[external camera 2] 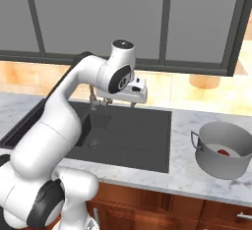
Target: Dump the tomato from the pot into the sink. Then turn on the water and wash the tomato. Then turn off the water and put the tomato back in the pot.
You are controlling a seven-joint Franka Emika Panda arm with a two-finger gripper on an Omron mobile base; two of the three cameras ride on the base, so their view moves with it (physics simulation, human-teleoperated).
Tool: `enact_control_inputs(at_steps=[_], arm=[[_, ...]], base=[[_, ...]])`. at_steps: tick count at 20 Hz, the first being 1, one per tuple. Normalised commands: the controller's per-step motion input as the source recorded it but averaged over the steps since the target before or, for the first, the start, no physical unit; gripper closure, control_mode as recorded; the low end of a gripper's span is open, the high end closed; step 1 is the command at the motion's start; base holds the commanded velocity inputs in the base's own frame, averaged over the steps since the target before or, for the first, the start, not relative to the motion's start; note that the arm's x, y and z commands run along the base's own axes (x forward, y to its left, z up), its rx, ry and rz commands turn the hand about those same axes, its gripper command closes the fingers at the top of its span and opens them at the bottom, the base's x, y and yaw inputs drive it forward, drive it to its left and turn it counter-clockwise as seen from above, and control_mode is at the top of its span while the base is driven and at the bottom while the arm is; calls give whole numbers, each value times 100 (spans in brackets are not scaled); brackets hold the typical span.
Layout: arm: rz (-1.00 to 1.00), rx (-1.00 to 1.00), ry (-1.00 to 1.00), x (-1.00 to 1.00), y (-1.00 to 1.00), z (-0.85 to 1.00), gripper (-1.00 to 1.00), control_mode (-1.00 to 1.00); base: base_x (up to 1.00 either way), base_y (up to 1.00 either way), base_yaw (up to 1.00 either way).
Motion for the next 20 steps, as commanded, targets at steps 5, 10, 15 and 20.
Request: enact_control_inputs(at_steps=[5, 10, 15, 20], arm=[[-6, 0, 0, 0, -88, -2, -100, -100], [-2, 0, 1, 0, -91, -7, -100, -100], [0, 0, 9, 0, -81, -3, -100, -100], [0, 0, 15, 0, -56, -8, -100, -100]], base=[[0, 0, 0], [0, 0, 0], [0, 0, 0], [0, 0, 0]])
